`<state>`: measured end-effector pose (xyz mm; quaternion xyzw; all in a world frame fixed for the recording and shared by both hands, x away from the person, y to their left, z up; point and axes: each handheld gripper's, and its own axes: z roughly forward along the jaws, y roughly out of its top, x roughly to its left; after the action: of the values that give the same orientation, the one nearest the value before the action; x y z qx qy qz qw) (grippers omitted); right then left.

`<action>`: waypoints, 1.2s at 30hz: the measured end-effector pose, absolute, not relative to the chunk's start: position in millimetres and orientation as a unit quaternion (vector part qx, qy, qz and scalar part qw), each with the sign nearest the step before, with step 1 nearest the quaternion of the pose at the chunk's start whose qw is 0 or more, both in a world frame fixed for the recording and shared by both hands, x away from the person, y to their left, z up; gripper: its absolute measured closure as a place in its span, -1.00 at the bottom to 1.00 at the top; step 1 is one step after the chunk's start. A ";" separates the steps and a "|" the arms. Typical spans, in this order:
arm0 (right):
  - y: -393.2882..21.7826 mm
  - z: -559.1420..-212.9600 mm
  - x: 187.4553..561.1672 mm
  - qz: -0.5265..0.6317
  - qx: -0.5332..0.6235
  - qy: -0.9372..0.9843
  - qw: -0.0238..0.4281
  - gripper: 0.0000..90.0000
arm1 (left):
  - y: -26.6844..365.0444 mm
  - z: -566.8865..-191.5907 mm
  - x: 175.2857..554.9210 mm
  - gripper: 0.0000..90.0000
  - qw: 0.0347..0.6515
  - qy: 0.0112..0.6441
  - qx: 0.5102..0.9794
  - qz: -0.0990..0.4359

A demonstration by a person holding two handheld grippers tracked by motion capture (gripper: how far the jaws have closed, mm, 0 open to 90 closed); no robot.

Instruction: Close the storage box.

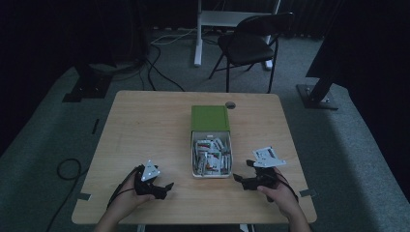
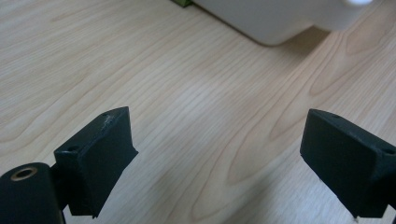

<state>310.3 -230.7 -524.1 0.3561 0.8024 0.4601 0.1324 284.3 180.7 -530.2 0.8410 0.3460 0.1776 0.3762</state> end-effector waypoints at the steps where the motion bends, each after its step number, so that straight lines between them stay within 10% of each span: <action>1: -230.6 -522.9 310.6 0.465 0.356 0.800 0.132 -0.65 | 179.5 -529.9 284.9 -0.77 0.376 0.345 0.841 0.178; 36: -221.2 -509.0 321.3 0.506 0.348 0.782 0.109 -0.64 | 133.2 -507.8 302.1 -0.77 0.442 0.304 0.824 0.182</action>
<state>321.3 -221.2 -509.0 0.3476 0.7817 0.5061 0.1094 302.1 133.2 -507.8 0.8237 0.3045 0.1821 0.4423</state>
